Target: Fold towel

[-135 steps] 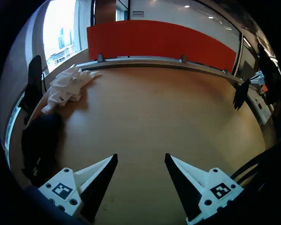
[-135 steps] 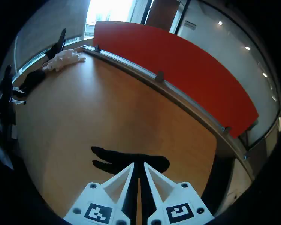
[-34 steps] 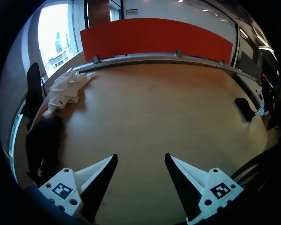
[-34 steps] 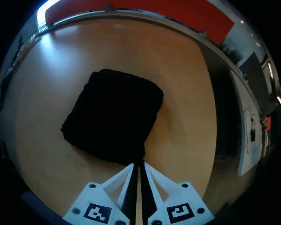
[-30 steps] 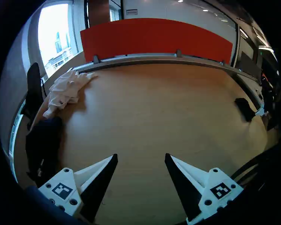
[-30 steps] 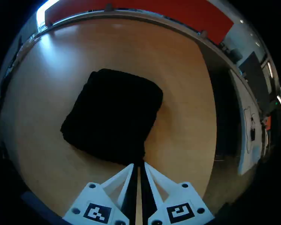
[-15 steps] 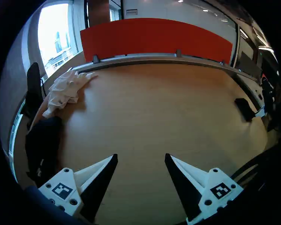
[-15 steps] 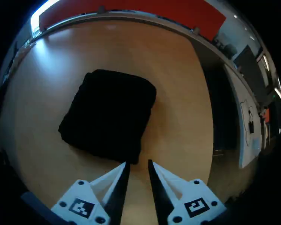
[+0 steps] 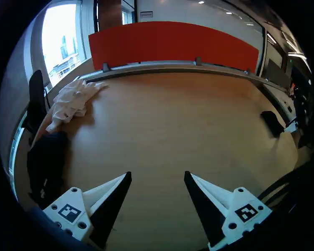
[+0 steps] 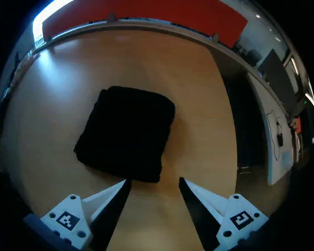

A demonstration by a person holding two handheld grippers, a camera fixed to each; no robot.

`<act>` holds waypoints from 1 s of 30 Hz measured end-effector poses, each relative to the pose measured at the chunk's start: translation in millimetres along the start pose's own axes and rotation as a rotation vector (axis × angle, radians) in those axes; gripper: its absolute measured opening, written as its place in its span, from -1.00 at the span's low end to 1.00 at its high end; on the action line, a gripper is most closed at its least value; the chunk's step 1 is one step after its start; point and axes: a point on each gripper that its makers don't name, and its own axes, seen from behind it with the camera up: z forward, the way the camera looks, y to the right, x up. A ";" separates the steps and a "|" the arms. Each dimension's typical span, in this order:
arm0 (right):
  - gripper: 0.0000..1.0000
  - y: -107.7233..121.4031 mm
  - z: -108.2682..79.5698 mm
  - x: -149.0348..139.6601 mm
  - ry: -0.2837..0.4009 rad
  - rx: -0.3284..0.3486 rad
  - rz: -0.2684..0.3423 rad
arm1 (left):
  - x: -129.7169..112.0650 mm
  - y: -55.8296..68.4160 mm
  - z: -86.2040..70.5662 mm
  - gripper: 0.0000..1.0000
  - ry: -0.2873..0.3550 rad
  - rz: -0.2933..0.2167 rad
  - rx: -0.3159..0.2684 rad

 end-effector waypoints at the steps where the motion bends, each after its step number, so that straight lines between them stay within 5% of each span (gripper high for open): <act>1: 0.76 -2.3 -1.4 2.1 0.009 0.004 0.006 | 0.6 -0.2 0.0 0.87 0.002 -0.001 -0.001; 14: 0.76 -39.4 -26.4 46.9 0.174 0.056 0.120 | 9.8 -3.9 2.2 0.87 0.019 -0.007 -0.010; 23: 0.76 -48.9 -32.2 64.0 0.212 0.047 0.208 | 15.4 -7.9 2.7 0.87 0.030 -0.009 -0.010; 30: 0.76 -51.5 -40.8 79.0 0.268 0.023 0.222 | 20.3 -11.0 2.1 0.87 0.042 -0.014 -0.009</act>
